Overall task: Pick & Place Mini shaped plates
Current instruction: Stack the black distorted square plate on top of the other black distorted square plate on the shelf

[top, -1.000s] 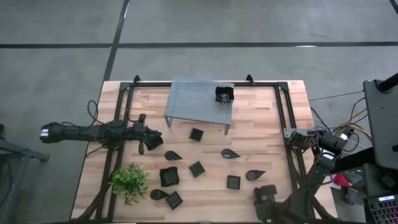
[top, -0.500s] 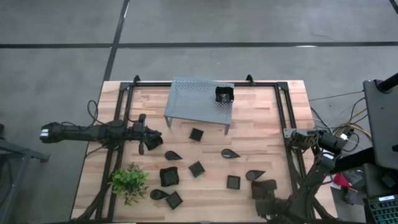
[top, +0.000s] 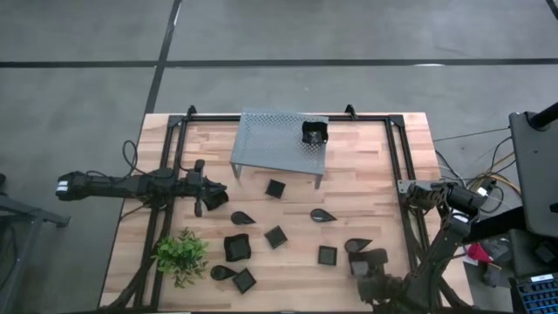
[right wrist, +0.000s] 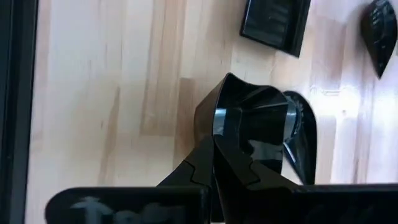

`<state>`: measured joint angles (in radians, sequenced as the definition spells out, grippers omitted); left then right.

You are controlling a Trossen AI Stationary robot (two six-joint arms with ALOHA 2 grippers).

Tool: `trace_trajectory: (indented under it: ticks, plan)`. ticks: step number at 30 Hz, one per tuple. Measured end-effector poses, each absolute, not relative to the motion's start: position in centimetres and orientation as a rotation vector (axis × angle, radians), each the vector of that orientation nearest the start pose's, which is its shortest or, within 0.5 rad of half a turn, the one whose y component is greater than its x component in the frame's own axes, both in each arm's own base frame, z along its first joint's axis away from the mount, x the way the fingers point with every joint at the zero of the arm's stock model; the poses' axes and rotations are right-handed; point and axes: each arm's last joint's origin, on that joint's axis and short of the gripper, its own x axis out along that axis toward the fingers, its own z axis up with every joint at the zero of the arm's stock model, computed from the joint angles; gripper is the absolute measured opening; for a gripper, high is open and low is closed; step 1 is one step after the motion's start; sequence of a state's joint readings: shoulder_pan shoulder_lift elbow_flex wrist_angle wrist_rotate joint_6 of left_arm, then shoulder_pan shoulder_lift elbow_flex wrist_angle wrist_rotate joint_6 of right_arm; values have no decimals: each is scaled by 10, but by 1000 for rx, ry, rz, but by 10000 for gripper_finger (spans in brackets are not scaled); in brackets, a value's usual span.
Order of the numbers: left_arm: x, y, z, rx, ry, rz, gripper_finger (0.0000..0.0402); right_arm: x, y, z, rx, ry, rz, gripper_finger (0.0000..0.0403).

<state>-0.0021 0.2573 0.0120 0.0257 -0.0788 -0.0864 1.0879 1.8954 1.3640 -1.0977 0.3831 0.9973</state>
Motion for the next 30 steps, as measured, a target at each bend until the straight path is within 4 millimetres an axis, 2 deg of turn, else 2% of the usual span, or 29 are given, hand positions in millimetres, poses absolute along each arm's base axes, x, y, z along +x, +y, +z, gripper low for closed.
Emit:
trace_trajectory:
  ticks: [9,17,21,30]
  plan:
    - [111,2,148,-77,216,85,0,171,303,182,-182,1271,-41,8]
    - [111,2,148,-77,216,85,0,172,306,169,-224,1274,-44,8]
    - [111,2,148,-77,215,85,0,172,306,170,-205,1273,-58,10]
    - [111,2,148,-77,215,86,0,171,306,174,-151,1275,-63,67]
